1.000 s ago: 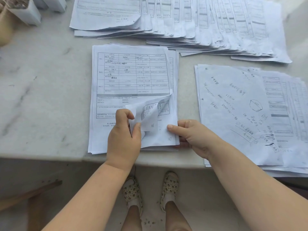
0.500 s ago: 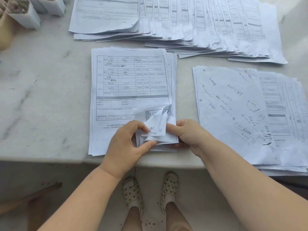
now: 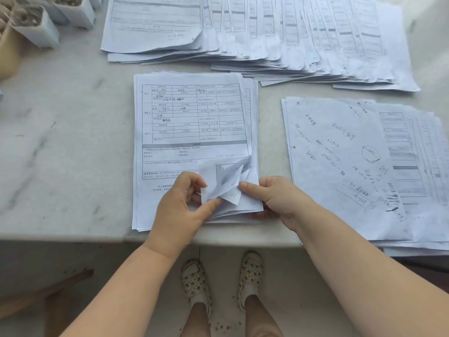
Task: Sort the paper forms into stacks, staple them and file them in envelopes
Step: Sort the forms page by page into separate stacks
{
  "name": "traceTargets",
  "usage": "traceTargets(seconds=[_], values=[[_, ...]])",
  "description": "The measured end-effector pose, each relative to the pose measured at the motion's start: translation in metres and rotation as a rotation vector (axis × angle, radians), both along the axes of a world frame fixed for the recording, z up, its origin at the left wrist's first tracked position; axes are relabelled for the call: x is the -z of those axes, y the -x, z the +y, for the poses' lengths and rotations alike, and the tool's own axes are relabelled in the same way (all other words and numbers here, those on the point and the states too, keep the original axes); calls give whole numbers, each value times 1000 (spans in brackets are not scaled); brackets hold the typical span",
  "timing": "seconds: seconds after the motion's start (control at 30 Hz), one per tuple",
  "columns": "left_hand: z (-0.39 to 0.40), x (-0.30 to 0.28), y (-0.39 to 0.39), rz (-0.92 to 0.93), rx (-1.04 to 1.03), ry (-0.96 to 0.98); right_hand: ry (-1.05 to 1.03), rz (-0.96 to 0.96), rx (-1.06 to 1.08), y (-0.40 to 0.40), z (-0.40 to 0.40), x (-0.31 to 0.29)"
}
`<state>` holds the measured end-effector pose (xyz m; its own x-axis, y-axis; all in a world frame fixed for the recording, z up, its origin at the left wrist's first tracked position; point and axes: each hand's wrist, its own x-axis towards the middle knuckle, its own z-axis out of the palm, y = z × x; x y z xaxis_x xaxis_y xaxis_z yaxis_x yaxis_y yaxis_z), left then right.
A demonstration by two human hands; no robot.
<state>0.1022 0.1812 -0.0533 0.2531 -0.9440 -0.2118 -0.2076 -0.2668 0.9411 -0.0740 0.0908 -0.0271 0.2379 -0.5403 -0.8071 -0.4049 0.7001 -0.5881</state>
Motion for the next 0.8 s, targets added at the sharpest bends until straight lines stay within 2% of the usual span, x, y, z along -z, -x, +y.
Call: traceTargets(seconds=[0.2,0.4,0.47,0.5,0.57,0.6,0.7,0.8], values=[[1,3,2,-32,-53,16,9,4,-3,1,1,-1],[1,2,12,-153,-81,43,15,21,-28,2,0,2],[4,4,18,-252,18,54,12,15,-26,1,0,-2],[5,4,21,-360,87,74,23,20,-30,0,1,-3],[3,6,22,-559,181,123,103,78,-91,-5,6,-6],[1,5,21,-583,176,141,166,136,-130,-8,8,-8],[-4,-12,6,-487,59,169,272,209,-99,-21,13,-21],[-5,-43,-25,-367,-91,187,191,34,70,-32,25,-37]])
